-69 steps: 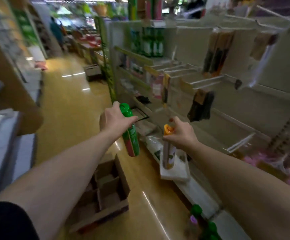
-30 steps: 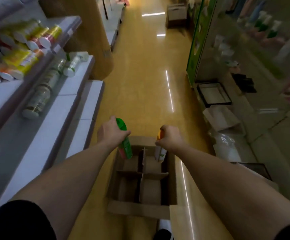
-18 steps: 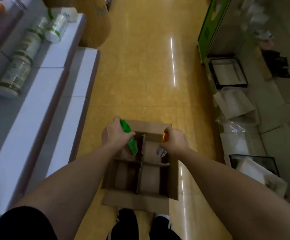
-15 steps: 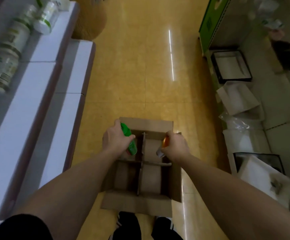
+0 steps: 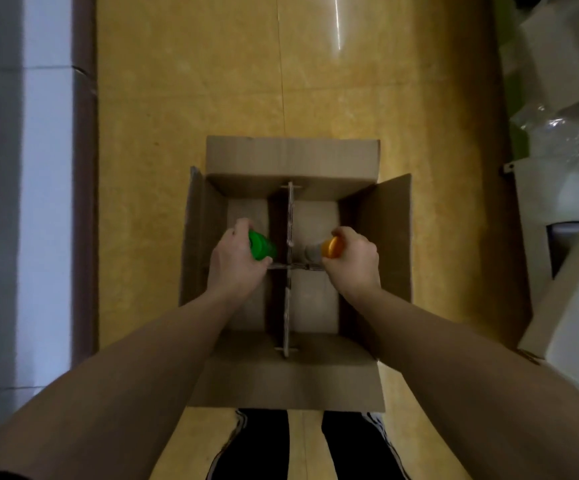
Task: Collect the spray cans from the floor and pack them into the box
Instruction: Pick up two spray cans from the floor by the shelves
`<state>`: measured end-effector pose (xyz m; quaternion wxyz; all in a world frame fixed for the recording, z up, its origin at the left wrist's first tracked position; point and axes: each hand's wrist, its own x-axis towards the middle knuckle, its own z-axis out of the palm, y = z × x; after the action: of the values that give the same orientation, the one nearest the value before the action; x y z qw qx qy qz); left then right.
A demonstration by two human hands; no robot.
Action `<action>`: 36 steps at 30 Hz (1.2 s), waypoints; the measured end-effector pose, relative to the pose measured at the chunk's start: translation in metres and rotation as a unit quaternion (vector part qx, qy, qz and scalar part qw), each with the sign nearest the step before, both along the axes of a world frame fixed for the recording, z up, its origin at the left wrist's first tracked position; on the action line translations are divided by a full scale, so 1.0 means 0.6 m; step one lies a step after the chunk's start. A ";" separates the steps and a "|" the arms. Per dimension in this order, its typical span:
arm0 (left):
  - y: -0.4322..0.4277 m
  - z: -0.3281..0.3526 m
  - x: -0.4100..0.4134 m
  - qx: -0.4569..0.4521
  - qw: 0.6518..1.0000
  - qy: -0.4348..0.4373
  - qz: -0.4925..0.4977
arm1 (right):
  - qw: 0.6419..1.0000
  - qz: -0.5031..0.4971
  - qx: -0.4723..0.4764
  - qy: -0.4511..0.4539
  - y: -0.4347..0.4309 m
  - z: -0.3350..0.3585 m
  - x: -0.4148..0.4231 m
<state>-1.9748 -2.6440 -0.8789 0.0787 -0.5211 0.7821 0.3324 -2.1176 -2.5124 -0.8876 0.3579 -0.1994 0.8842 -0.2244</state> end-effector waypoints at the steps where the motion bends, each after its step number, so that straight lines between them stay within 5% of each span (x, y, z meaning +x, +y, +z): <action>1: 0.002 -0.017 0.000 0.002 1.000 -0.002 -0.008 | 1.000 0.002 0.004 -0.005 -0.002 -0.017 0.003; 15: -0.001 -0.163 -0.023 0.046 0.996 -0.030 -0.077 | 0.995 0.071 0.069 -0.022 -0.043 -0.159 0.021; 23: 0.008 -0.194 -0.027 0.051 0.998 -0.023 -0.034 | 0.996 0.015 0.079 -0.033 -0.043 -0.196 0.031; 36: 0.028 -0.200 -0.031 0.060 0.998 -0.005 0.012 | 0.991 0.112 0.078 -0.004 -0.041 -0.226 0.061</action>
<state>-1.9932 -2.6270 -0.9991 0.1097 -0.5261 0.7543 0.3771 -2.0812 -2.5373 -1.0233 0.3989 -0.2674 0.8696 -0.1144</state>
